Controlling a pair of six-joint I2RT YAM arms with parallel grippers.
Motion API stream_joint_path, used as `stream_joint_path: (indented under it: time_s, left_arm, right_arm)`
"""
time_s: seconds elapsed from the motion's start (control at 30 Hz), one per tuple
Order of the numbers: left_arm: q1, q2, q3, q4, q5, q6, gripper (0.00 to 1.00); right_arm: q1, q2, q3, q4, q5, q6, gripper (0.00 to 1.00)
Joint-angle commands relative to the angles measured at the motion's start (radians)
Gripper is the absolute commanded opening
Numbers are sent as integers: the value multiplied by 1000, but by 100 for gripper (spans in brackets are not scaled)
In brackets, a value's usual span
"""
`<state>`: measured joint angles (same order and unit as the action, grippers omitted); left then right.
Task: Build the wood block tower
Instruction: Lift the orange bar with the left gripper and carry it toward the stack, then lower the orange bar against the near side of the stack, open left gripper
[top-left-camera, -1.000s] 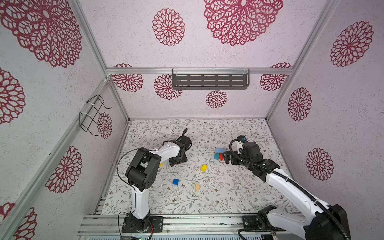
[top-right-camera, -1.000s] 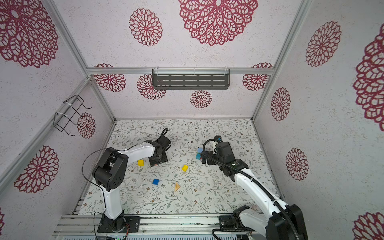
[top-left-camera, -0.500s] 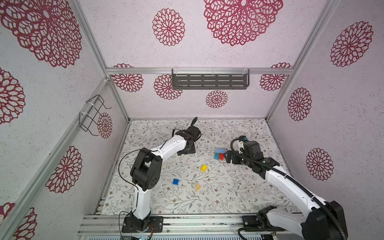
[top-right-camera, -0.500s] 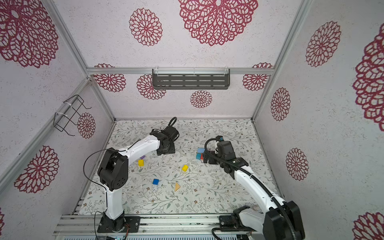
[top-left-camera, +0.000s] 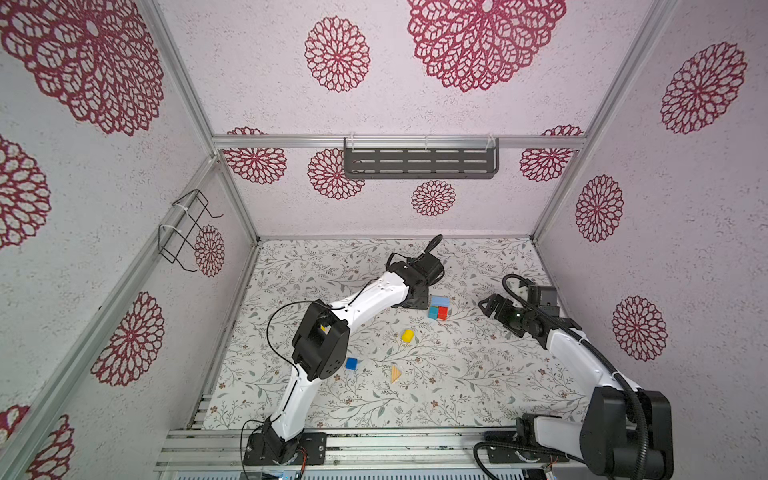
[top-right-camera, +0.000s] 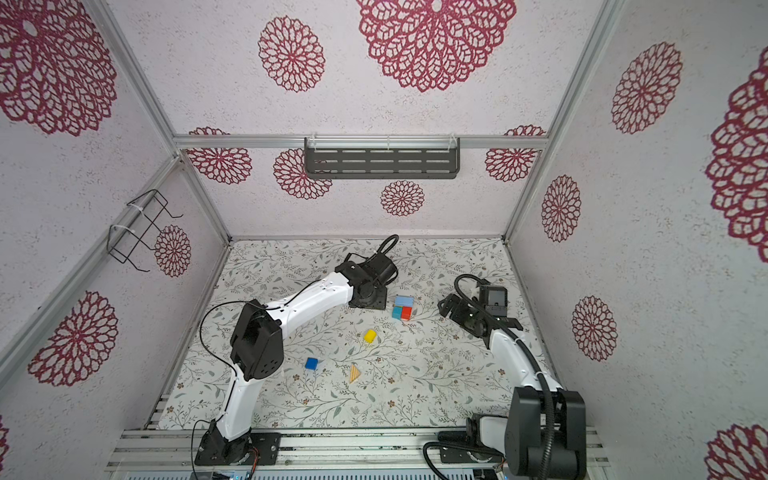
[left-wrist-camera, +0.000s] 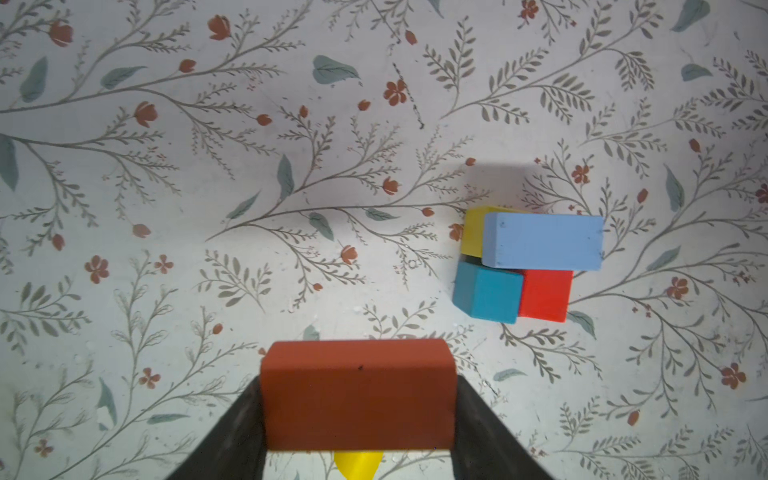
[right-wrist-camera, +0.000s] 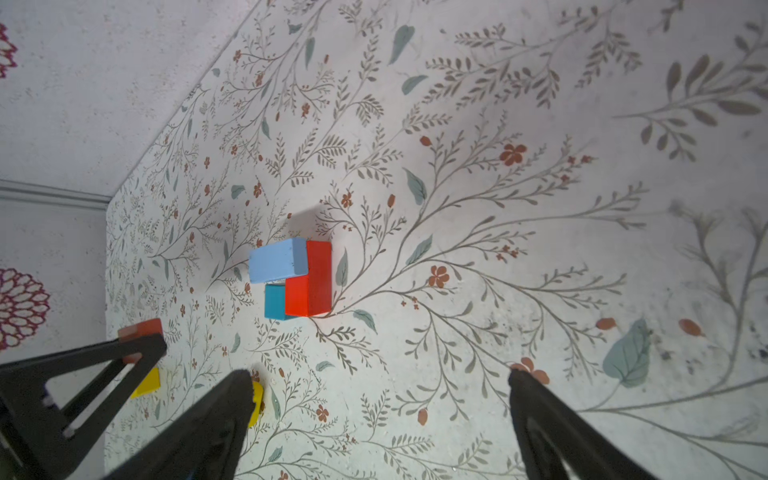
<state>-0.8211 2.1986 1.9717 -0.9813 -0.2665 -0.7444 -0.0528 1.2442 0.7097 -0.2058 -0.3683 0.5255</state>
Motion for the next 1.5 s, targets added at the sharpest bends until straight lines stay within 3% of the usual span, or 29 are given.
stream_joint_path:
  time_s: [0.0, 0.63, 1.47]
  left_arm:
    - [-37, 43, 67, -14, 5, -6, 48]
    - [-86, 268, 344, -52, 30, -33, 48]
    - [-76, 365, 435, -48, 59, -41, 48]
  right_arm:
    - [-22, -30, 3, 45, -39, 27, 99]
    - [-28, -45, -19, 45, -19, 27, 99]
    - [-27, -64, -56, 84, -23, 46, 98]
